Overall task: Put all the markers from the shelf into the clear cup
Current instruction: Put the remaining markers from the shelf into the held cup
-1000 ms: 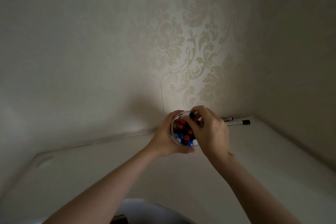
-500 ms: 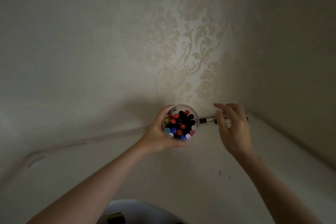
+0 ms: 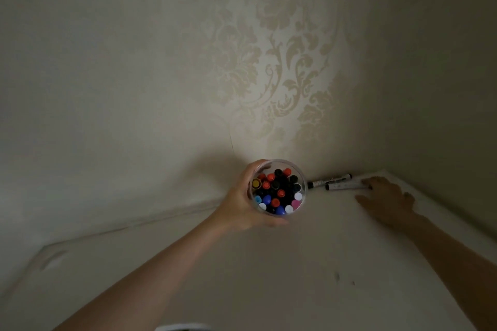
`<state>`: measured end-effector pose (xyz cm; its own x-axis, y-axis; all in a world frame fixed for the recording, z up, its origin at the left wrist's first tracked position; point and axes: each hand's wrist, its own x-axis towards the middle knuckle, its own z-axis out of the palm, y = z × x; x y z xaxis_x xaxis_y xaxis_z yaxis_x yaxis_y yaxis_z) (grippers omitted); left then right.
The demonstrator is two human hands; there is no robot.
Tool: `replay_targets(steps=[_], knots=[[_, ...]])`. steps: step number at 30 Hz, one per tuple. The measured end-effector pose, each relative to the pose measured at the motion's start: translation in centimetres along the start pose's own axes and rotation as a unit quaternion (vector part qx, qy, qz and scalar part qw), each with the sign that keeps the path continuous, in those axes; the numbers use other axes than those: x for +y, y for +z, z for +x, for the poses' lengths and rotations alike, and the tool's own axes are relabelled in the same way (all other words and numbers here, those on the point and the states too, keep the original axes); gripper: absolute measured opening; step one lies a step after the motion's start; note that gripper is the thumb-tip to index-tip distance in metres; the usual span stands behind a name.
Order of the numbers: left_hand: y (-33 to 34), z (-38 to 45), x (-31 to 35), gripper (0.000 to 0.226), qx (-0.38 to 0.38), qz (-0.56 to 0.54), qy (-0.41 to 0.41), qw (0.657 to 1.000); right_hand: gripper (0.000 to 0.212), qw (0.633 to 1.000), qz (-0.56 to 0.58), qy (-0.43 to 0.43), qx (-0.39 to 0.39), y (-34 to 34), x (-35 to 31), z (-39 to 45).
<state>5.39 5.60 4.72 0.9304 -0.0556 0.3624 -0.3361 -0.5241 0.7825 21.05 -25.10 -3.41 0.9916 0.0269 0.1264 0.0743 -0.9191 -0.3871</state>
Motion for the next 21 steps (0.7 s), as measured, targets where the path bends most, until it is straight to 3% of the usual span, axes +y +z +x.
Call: replay_targets(steps=[2, 6, 8, 10, 15, 18, 21], knots=[[0.0, 0.1, 0.0, 0.102, -0.001, -0.002, 0.002, 1.0, 0.047, 0.998, 0.003, -0.005, 0.066, -0.3, 0.5, -0.8], [0.2, -0.2, 0.0, 0.104, -0.002, -0.004, 0.003, 1.0, 0.028, 0.998, -0.008, 0.017, 0.055, -1.1, 0.8, -3.5], [0.1, -0.6, 0.1, 0.104, -0.001, -0.002, 0.003, 1.0, 0.02, 0.993, 0.082, -0.018, 0.084, -2.0, 0.0, -5.2], [0.1, -1.0, 0.4, 0.104, 0.005, -0.003, 0.0, 1.0, 0.018, 0.968, 0.215, -0.057, 0.116, -4.2, -2.1, -7.3], [0.0, -2.3, 0.5, 0.105, 0.015, -0.007, -0.002, 1.0, 0.013, 0.901, 0.306, -0.141, 0.274, -11.8, -8.9, -13.9], [0.1, -3.1, 0.4, 0.106, 0.022, -0.004, 0.021, 1.0, 0.011, 0.852, 0.377, -0.228, 0.282, -13.7, -12.3, -18.0], [0.2, -3.5, 0.6, 0.104, 0.022, 0.004, 0.044, 0.999, 0.008, 0.849, 0.348, -0.299, 0.26, -12.8, -14.5, -19.7]])
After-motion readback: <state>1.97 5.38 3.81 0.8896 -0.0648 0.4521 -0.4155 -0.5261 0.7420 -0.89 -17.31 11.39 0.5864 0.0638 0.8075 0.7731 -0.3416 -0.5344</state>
